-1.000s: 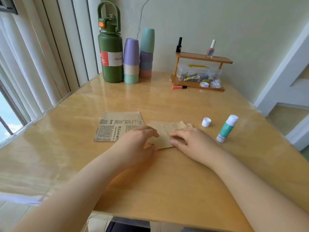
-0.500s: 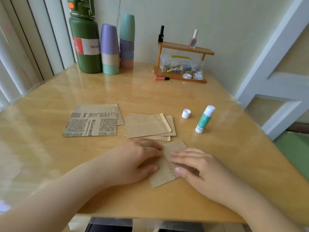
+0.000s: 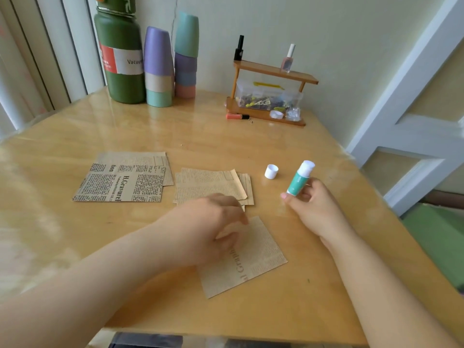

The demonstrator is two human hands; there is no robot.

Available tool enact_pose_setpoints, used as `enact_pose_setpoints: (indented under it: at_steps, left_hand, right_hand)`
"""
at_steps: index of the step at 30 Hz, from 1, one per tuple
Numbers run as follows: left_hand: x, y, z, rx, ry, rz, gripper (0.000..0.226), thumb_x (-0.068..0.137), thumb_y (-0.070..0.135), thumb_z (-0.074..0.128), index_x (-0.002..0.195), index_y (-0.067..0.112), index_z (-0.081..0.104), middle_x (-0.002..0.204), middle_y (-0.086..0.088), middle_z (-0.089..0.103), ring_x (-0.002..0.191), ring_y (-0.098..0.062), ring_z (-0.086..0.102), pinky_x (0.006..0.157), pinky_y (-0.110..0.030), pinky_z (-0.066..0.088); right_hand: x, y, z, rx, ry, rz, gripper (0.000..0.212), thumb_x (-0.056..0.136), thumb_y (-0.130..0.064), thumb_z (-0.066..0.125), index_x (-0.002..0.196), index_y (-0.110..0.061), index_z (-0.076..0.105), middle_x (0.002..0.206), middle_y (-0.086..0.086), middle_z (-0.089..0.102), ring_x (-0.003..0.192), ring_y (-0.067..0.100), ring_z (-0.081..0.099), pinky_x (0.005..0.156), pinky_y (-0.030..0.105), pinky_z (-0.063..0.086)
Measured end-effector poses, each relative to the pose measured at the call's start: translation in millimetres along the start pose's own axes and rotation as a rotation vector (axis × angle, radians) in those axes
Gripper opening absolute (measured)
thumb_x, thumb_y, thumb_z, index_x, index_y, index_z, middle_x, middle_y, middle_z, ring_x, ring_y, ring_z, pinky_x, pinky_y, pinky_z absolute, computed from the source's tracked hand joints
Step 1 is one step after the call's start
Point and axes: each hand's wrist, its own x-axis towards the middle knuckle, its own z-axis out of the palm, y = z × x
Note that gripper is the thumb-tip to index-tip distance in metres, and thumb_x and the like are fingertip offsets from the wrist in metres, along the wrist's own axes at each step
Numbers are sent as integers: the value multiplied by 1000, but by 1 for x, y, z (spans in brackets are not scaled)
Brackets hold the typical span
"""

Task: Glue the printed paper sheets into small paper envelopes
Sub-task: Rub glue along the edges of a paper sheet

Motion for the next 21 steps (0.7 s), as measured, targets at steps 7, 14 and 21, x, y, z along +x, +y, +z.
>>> enact_pose_setpoints:
  at_steps: [7, 14, 21]
  left_hand:
    - [6, -12, 16, -81, 18, 26, 28, 82, 39, 53, 99, 20, 64, 102, 5, 58, 97, -12, 55, 77, -33, 51]
    - [-9, -11, 12, -48, -89, 63, 56, 77, 67, 51, 114, 25, 58, 116, 12, 50, 109, -6, 42, 93, -22, 35]
    - [-10, -11, 14, -96, -148, 108, 58, 79, 63, 49, 124, 27, 59, 126, 17, 51, 117, 0, 35, 104, -31, 34]
  right_hand:
    - [-10, -1, 1, 119, 81, -173, 8, 91, -31, 58, 98, -31, 55, 91, -7, 66, 91, 15, 63, 78, 28, 47]
    - [-40, -19, -21, 391, 20, -298, 14, 79, -44, 69, 86, -32, 72, 66, -17, 58, 61, 3, 49, 62, 18, 42]
    - [-47, -26, -36, 527, -202, -350, 40, 56, -44, 83, 91, -27, 77, 82, -12, 70, 64, -2, 54, 61, 9, 42]
